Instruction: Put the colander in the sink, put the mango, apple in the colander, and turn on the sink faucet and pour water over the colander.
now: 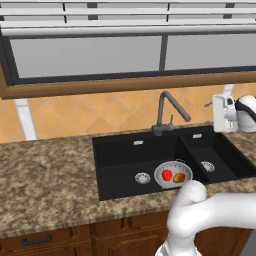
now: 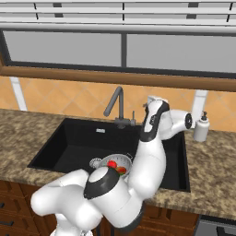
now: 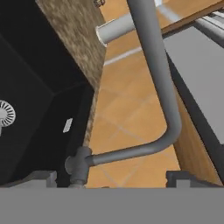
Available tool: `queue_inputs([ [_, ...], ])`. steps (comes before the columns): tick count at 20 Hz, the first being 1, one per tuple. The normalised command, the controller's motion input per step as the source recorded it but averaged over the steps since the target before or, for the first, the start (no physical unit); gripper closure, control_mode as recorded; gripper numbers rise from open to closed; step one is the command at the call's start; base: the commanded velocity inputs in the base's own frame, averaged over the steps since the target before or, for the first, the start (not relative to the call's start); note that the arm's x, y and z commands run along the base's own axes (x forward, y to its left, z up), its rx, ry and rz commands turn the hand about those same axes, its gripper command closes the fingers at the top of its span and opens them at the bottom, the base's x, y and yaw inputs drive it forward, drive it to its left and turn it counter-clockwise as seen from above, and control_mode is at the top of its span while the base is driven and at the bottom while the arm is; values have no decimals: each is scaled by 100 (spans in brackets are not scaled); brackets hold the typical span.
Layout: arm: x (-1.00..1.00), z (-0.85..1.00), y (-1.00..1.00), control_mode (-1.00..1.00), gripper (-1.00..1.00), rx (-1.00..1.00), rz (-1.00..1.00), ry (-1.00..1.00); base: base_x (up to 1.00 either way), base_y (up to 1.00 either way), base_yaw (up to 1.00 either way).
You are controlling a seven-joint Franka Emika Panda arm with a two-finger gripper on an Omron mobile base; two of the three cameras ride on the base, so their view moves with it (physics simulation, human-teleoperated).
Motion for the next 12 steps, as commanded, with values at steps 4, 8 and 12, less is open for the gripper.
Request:
queue_inputs([
  [4, 37, -24, 2, -100, -100, 15, 0, 31, 0, 0, 0],
  [8, 50, -17, 4, -100, -100, 16, 0, 37, 0, 0, 0],
  [12, 45, -38, 0, -100, -100, 18, 0, 26, 0, 0, 0],
])
